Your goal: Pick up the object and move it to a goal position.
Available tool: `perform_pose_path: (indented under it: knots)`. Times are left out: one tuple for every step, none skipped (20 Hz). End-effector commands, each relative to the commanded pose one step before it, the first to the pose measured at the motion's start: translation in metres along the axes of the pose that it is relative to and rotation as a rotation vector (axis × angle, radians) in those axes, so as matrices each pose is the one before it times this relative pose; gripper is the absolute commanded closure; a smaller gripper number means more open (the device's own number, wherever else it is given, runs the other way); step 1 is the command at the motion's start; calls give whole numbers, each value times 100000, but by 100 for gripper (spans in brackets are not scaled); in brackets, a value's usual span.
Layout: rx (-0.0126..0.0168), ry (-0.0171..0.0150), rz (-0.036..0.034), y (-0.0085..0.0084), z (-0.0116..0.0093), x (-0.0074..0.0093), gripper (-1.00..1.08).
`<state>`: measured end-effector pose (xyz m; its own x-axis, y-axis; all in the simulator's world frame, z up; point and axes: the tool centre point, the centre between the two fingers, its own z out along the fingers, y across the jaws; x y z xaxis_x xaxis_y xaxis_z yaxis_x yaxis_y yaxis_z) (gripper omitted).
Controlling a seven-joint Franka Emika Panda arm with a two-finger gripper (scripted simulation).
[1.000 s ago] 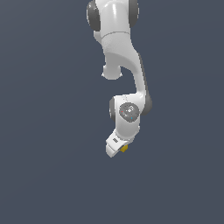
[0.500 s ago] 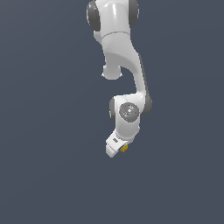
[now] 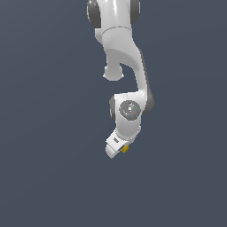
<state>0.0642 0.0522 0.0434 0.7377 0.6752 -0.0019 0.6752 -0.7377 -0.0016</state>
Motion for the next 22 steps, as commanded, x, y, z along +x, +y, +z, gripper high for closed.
perform_pose_path:
  knots:
    - [-168, 173, 41, 291, -1285, -303, 108]
    - [-7, -67, 16, 123, -571, -180, 108]
    - [0, 0, 0, 127, -669, -196, 108]
    - [0, 0, 0, 140, -737, -216, 108]
    - [0, 0, 0, 153, -808, -236, 108]
    - [0, 0, 0, 166, -877, -255, 108]
    - [0, 0, 0, 178, -941, -273, 108]
    - [0, 0, 0, 189, -1000, -288, 108]
    - [-21, -14, -64, 164, -1056, -273, 108]
    - [0, 0, 0, 209, -1105, -316, 108]
    - [0, 0, 0, 217, -1151, -327, 108]
    - [0, 0, 0, 221, -1170, -331, 108]
    - [0, 0, 0, 221, -1169, -329, 108]
    - [0, 0, 0, 220, -1168, -326, 108]
    - [52, 55, -62, 199, -1173, -307, 108]
    - [0, 0, 0, 220, -1168, -323, 108]
    - [0, 0, 0, 220, -1164, -320, 108]
    - [0, 0, 0, 220, -1161, -317, 108]
    - [38, 48, -32, 214, -1164, -311, 108]
    - [0, 0, 0, 221, -1155, -312, 108]
    - [0, 0, 0, 221, -1150, -309, 108]
    - [0, 0, 0, 221, -1145, -306, 108]
